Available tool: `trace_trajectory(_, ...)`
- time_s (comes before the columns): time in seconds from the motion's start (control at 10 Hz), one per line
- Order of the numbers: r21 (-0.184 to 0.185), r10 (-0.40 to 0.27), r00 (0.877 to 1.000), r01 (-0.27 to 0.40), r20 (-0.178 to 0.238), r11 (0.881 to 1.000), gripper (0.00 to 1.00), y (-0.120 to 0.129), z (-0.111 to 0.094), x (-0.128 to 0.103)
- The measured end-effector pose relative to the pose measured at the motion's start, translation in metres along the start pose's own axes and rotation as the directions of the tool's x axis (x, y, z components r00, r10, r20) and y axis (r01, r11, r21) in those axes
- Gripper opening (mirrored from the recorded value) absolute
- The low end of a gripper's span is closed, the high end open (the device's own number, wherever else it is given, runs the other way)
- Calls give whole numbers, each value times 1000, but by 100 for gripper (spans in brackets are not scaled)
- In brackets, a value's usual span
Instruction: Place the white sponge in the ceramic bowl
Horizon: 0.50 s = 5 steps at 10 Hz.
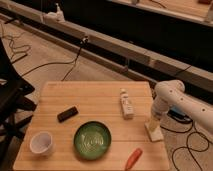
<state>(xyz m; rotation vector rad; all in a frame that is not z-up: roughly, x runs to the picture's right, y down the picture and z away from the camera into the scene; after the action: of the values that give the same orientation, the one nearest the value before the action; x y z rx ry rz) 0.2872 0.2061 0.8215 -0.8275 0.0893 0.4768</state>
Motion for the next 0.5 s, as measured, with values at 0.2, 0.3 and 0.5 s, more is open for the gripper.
trace_trajectory(0.2,-6,28,1000,-28,-2,1000,65,-5,13,11)
trace_trajectory(0.3,-7,34,999,-34,-1,999,64,-6,17,13)
trace_trajectory(0.5,5,23,1000,-23,0,1000,47,-10,20,15)
